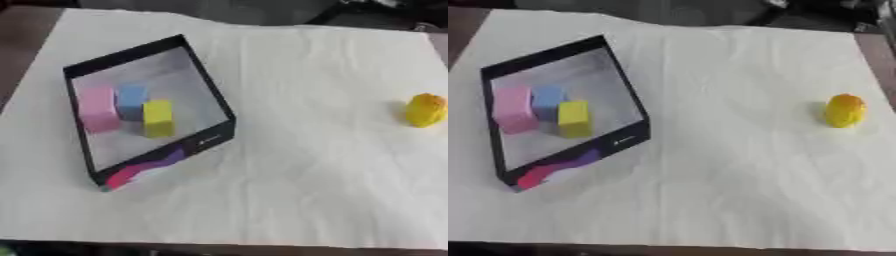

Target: Pick up objects on the table and place them in the box.

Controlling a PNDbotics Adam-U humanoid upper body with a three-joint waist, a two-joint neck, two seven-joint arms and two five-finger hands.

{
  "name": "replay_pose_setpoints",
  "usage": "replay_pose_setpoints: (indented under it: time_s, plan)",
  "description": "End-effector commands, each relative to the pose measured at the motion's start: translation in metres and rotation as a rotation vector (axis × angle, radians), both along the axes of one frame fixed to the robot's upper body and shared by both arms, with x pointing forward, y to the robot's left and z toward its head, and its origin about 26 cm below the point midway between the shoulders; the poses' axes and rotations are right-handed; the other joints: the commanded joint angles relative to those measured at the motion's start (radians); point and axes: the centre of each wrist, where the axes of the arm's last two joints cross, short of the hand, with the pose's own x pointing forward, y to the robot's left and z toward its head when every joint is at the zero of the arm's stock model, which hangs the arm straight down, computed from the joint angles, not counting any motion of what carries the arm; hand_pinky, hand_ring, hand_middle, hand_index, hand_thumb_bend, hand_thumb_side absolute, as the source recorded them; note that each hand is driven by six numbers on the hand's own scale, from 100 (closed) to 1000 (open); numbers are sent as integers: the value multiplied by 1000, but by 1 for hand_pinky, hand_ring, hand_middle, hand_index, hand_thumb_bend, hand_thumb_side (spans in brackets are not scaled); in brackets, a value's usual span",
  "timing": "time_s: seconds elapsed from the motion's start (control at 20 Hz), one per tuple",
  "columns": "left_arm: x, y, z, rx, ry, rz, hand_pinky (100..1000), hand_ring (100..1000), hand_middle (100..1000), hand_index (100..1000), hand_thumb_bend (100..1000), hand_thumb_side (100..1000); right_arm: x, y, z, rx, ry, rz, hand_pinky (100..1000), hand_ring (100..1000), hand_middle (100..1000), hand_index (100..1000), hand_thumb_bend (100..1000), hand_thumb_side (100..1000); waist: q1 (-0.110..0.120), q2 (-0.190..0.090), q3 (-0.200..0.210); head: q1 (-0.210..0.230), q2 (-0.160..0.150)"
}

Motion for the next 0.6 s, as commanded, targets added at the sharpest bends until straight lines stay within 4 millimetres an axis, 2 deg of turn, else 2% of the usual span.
replay_pose_setpoints:
  time_s: [0.05,0.25,0.6]
  plan:
    - [-2,3,12,26,-33,9,701,655,746,818,304,496,-9,-28,12,-66,12,-59,898,872,828,909,488,345,12,2,0,14,-1]
    - [-1,1,11,19,-30,2,700,654,746,818,303,497,-16,-58,3,-97,99,-107,899,875,833,910,489,367,21,8,2,21,-1]
    - [0,0,10,19,-25,-8,700,657,746,818,301,500,-28,-88,-46,-87,230,-181,899,878,839,911,491,390,21,11,6,-3,-1]
